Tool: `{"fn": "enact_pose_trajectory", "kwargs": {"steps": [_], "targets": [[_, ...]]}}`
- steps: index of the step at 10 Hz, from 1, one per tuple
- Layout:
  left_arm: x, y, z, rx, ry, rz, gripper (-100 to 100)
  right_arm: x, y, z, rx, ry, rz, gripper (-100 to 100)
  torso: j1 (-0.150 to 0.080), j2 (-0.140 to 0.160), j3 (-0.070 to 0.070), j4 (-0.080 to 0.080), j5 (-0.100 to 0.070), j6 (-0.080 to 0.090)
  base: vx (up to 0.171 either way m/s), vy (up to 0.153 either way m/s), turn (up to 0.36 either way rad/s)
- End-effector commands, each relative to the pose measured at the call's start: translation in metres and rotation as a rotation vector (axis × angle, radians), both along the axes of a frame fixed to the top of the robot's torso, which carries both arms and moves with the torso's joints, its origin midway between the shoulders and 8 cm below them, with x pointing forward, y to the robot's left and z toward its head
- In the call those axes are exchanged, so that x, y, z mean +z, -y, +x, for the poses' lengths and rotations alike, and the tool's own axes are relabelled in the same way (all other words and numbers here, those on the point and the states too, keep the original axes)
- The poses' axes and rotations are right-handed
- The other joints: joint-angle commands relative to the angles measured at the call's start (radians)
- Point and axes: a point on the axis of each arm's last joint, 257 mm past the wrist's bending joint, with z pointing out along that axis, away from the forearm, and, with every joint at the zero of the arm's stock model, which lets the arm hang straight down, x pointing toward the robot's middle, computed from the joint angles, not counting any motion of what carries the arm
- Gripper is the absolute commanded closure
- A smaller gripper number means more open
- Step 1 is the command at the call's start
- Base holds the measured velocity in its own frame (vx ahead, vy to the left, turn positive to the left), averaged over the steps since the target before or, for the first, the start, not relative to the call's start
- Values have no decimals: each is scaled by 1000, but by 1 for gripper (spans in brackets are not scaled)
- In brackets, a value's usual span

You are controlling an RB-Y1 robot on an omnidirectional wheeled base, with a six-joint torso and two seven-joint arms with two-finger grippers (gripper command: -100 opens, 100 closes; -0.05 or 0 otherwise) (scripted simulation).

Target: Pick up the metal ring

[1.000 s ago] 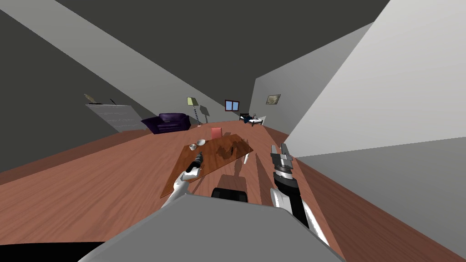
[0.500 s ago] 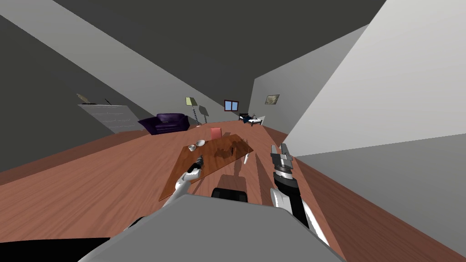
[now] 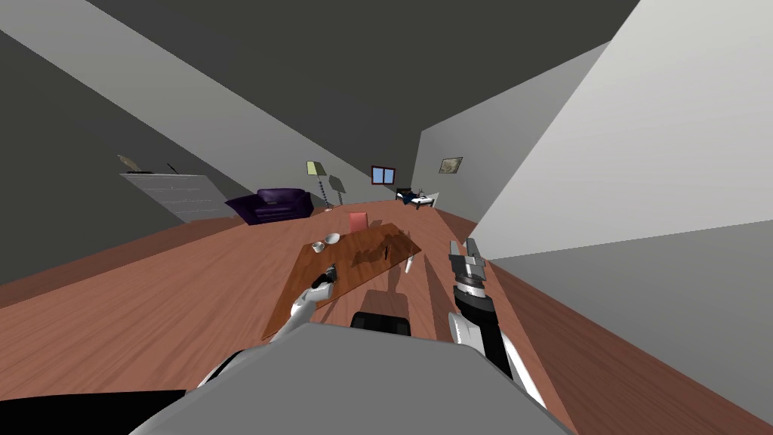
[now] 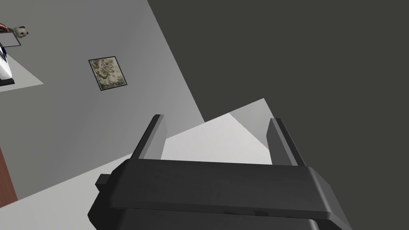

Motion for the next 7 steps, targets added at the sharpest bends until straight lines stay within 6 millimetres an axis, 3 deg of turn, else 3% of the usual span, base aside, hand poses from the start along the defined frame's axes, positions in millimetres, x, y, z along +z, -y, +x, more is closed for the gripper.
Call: {"fn": "enact_pose_trajectory", "kwargs": {"steps": [1,4,7], "targets": [[-13,2,-11,11,-34,-18,-100,0,0,0,0,0,0,0,0,0,0,0,0,0,14,25,-7],[-48,3,-40,58,-138,-86,-100,0,0,0,0,0,0,0,1,0,0,0,0,0,23,51,-18],[-67,5,-59,88,-199,-123,-100,0,0,0,0,0,0,0,0,0,0,0,0,0,23,33,-11]]}}
